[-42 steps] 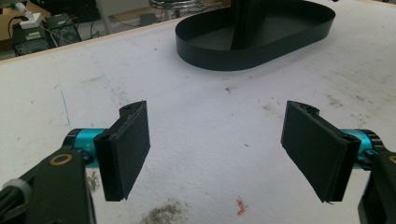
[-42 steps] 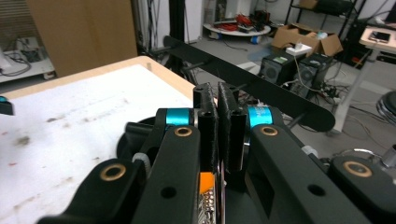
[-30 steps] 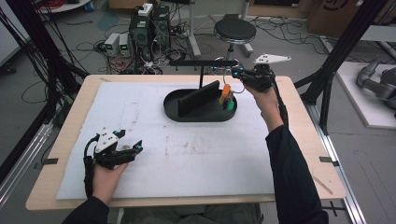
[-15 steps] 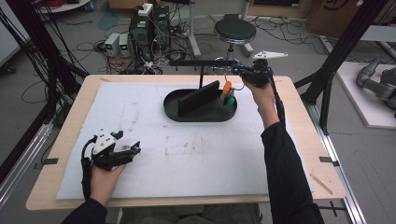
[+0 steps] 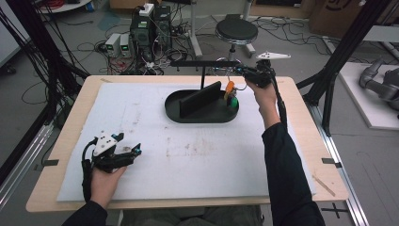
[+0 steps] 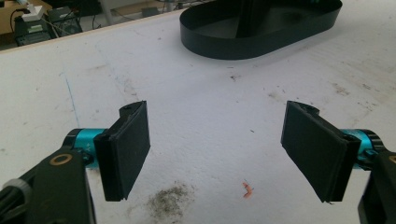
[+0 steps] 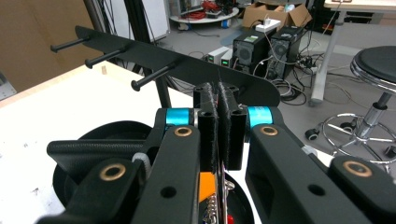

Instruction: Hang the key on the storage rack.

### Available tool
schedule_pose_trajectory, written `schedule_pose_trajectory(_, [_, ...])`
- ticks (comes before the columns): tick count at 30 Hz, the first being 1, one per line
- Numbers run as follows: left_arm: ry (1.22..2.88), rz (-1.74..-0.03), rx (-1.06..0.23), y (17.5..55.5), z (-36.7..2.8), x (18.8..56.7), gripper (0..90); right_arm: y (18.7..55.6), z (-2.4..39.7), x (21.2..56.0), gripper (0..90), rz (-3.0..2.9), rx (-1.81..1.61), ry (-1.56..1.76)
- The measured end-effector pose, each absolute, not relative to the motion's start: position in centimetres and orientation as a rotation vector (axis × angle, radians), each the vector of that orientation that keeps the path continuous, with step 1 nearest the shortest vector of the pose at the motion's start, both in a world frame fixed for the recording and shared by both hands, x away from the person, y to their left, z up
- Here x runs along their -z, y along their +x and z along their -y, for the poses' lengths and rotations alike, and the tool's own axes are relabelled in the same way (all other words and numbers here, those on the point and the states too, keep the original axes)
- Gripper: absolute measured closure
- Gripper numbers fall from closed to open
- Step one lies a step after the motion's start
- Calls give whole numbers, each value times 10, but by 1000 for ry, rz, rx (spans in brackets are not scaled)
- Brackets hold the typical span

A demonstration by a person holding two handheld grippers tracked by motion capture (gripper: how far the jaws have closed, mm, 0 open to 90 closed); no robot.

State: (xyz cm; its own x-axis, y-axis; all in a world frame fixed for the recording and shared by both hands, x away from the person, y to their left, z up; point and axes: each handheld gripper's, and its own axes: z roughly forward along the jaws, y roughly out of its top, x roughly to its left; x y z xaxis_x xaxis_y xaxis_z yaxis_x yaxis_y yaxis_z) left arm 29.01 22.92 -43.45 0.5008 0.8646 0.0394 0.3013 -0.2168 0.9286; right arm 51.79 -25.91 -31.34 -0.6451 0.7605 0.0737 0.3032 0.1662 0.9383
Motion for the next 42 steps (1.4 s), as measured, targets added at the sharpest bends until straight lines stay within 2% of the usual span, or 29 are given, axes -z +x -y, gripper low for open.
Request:
schedule_pose_trajectory(14, [1766, -983, -725, 289, -231, 434, 238, 519, 259, 315, 868, -2038, -1452, 1004])
schedule_pose_trajectory(24, [1766, -984, -724, 289, -230, 434, 238, 516, 261, 313, 825, -2002, -1380, 1021])
schedule_pose_trajectory(29, [1771, -978, -726, 289, -228, 433, 238, 512, 265, 309, 765, -1976, -1346, 1043])
schedule_pose_trajectory(31, [1768, -980, -722, 289, -227, 434, 238, 509, 266, 307, 703, -1975, -1323, 1039])
schedule_pose_trajectory(34, [1773, -974, -724, 290, -227, 433, 238, 502, 268, 301, 665, -1980, -1308, 1022])
schedule_pose_trajectory(39, [1768, -969, -726, 292, -227, 431, 237, 486, 271, 290, 487, -1983, -1296, 1028])
schedule_pose_trajectory(42, [1753, -972, -735, 294, -230, 428, 237, 467, 273, 282, 475, -1986, -1278, 985])
